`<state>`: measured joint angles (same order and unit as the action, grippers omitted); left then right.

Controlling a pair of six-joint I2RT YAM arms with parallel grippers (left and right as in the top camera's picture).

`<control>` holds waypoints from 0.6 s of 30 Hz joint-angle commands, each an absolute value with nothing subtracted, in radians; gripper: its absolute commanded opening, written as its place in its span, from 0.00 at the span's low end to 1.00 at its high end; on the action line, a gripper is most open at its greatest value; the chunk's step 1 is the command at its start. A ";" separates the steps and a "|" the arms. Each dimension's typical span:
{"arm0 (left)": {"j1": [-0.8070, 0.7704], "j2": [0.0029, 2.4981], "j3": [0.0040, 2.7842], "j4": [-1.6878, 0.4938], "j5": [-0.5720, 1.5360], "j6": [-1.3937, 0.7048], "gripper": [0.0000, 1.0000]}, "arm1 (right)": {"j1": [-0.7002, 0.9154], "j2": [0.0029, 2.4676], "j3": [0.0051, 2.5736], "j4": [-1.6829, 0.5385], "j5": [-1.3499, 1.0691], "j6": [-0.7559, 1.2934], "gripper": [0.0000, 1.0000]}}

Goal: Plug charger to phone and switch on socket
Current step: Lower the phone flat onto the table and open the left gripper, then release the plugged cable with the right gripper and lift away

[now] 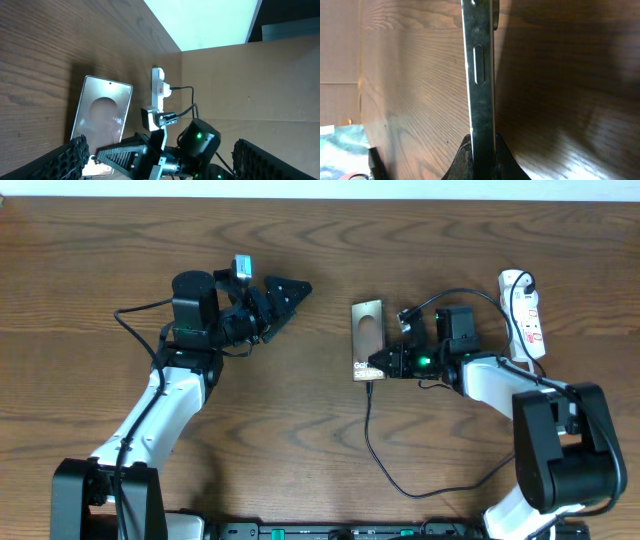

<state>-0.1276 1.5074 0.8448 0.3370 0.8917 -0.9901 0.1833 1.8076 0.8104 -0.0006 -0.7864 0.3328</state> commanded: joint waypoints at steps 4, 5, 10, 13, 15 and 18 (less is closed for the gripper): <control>-0.123 1.491 0.858 0.336 0.897 -0.976 0.93 | 0.198 1.868 0.817 0.038 -0.797 0.320 0.02; -0.123 1.491 0.858 0.336 0.897 -0.976 0.93 | 0.198 1.869 0.817 0.038 -0.781 0.320 0.02; -0.123 1.491 0.858 0.336 0.897 -0.976 0.93 | 0.198 1.869 0.817 0.034 -0.699 0.316 0.04; -0.123 1.491 0.858 0.336 0.897 -0.976 0.93 | 0.198 1.869 0.817 0.033 -0.669 0.312 0.04; -0.123 1.491 0.858 0.336 0.897 -0.976 0.93 | 0.198 1.869 0.817 0.030 -0.643 0.313 0.04; -0.123 1.491 0.858 0.336 0.897 -0.976 0.93 | 0.198 1.869 0.817 0.022 -0.615 0.313 0.04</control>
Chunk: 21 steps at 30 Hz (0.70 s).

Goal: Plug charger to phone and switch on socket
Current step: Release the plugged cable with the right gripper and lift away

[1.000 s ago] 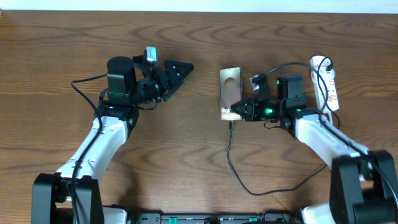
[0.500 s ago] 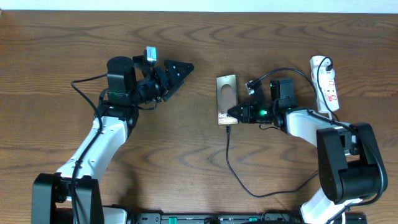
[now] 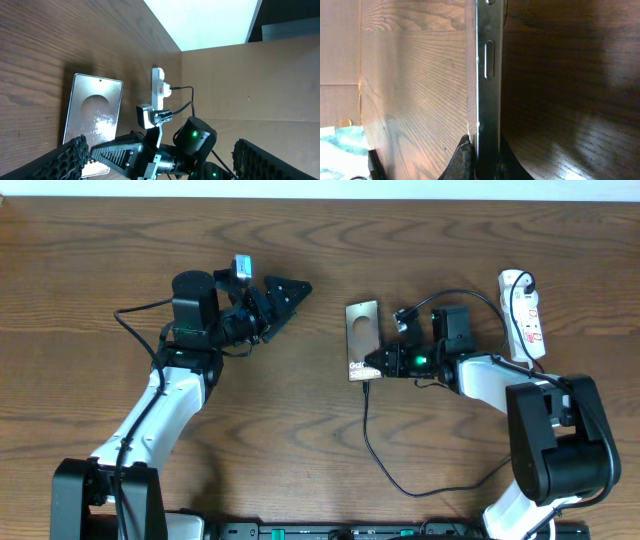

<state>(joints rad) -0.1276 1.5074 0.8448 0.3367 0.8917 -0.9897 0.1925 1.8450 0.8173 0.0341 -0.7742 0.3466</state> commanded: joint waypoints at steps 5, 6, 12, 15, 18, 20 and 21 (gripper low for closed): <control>-0.123 1.491 0.858 0.336 0.897 -0.976 0.93 | 0.198 1.869 0.817 0.018 -0.587 0.312 0.05; -0.123 1.491 0.858 0.336 0.897 -0.976 0.93 | 0.198 1.871 0.817 0.015 -0.569 0.312 0.06; -0.123 1.491 0.858 0.336 0.897 -0.976 0.93 | 0.198 1.887 0.817 0.015 -0.551 0.313 0.08; -0.123 1.491 0.859 0.336 0.897 -0.976 0.93 | 0.198 1.888 0.817 0.019 -0.552 0.313 0.07; -0.123 1.491 0.858 0.336 0.897 -0.976 0.93 | 0.198 1.888 0.817 0.019 -0.552 0.313 0.10; -0.123 1.491 0.858 0.336 0.897 -0.976 0.93 | 0.198 1.888 0.817 0.019 -0.552 0.313 0.13; -0.123 1.491 0.858 0.336 0.897 -0.976 0.93 | 0.198 1.888 0.817 0.019 -0.552 0.313 0.15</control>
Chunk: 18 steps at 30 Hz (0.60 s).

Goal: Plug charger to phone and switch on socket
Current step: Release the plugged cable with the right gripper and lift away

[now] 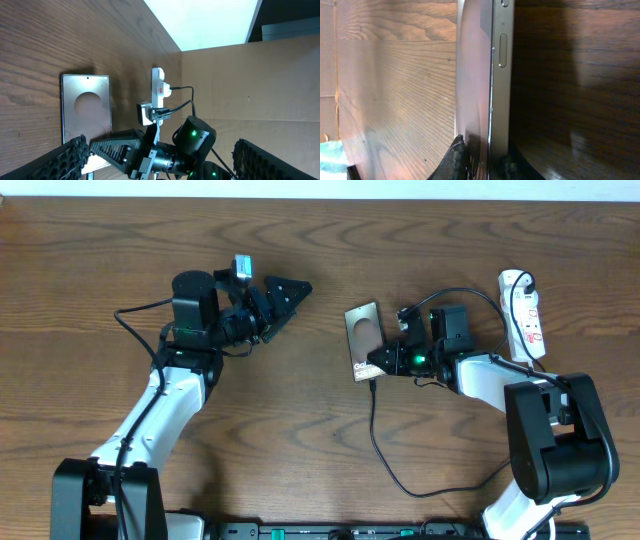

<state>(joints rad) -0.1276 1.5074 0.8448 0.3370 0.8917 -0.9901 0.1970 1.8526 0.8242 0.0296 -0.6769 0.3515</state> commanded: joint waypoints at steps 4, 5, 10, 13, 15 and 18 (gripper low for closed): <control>-0.123 1.491 0.858 0.336 0.897 -0.976 0.93 | 0.198 1.888 0.817 0.019 -0.551 0.321 0.20; -0.123 1.491 0.858 0.336 0.897 -0.976 0.93 | 0.198 1.888 0.817 0.018 -0.551 0.322 0.23; -0.123 1.491 0.858 0.336 0.897 -0.976 0.93 | 0.197 1.887 0.817 0.012 -0.535 0.345 0.30; -0.123 1.491 0.858 0.336 0.897 -0.976 0.93 | 0.197 1.887 0.817 0.010 -0.532 0.356 0.41; -0.123 1.491 0.858 0.336 0.897 -0.976 0.93 | 0.197 1.887 0.817 0.007 -0.529 0.363 0.43; -0.123 1.491 0.858 0.336 0.897 -0.976 0.93 | 0.197 1.882 0.818 0.004 -0.524 0.363 0.46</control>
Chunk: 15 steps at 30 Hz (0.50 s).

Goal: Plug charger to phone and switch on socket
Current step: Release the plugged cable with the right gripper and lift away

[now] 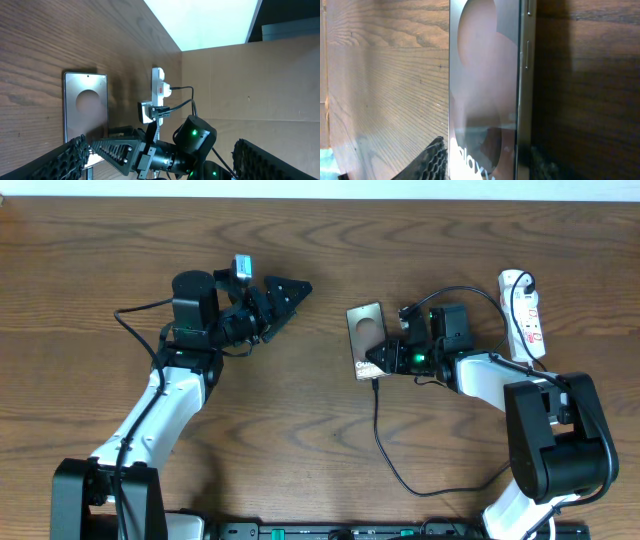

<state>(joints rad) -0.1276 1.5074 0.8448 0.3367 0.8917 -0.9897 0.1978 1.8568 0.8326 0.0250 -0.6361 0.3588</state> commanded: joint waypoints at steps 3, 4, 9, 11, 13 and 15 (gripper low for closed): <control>-0.123 1.491 0.858 0.336 0.897 -0.976 0.93 | 0.198 1.869 0.818 -0.020 -0.479 0.363 0.50; -0.123 1.491 0.858 0.336 0.897 -0.976 0.93 | 0.198 1.868 0.818 -0.022 -0.473 0.363 0.51; -0.123 1.491 0.858 0.336 0.897 -0.976 0.93 | 0.198 1.856 0.819 -0.034 -0.469 0.366 0.55; -0.123 1.491 0.858 0.336 0.897 -0.976 0.93 | 0.198 1.846 0.825 -0.060 -0.432 0.366 0.56; -0.123 1.491 0.858 0.336 0.897 -0.976 0.93 | 0.198 1.842 0.834 -0.088 -0.389 0.364 0.59; -0.123 1.491 0.858 0.336 0.897 -0.976 0.93 | 0.198 1.842 0.848 -0.115 -0.387 0.348 0.60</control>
